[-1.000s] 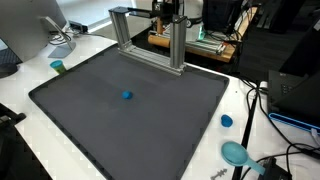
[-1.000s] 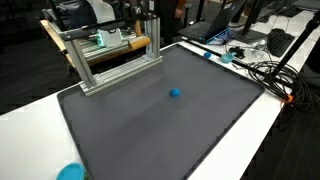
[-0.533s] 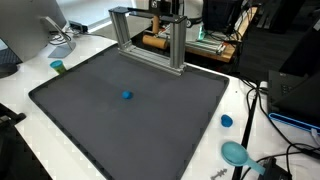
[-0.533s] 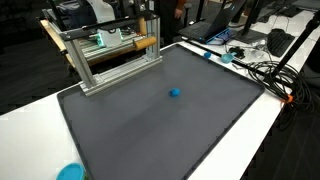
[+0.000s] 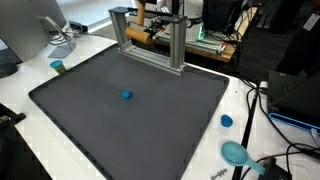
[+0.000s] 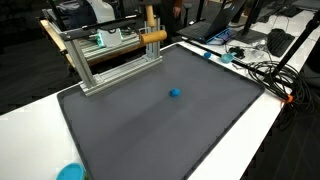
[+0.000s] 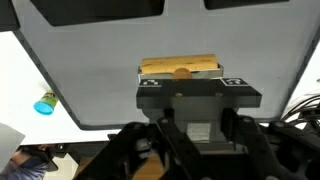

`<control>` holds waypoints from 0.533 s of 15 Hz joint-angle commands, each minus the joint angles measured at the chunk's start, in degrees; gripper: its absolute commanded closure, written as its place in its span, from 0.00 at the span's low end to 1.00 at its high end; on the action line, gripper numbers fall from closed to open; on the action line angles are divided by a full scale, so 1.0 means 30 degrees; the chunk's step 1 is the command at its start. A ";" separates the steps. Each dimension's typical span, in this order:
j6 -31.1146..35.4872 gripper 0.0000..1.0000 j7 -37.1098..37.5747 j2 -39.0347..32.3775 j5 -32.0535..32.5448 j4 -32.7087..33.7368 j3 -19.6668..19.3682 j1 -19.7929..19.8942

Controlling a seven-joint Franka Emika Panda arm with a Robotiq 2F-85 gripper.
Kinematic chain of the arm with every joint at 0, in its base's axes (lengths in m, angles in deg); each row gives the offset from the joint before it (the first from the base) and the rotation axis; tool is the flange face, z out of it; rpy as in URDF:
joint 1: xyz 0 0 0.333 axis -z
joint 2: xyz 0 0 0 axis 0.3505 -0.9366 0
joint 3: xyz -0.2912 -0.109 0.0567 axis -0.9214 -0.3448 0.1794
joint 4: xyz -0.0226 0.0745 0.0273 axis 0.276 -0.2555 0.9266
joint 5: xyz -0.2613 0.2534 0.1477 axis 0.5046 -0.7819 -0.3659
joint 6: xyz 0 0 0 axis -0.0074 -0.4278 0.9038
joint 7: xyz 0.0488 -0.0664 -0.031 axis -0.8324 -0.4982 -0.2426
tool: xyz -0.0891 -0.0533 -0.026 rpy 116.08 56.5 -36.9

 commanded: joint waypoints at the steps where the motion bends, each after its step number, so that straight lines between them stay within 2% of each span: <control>1: -0.1084 0.78 0.0981 -0.3206 0.1267 0.3948 0.0364 0.0746; 4: -0.1575 0.78 0.1501 -0.5693 0.2355 0.6161 0.0465 0.0837; 8: -0.1519 0.78 0.1503 -0.8445 0.3063 0.7562 -0.0028 0.0377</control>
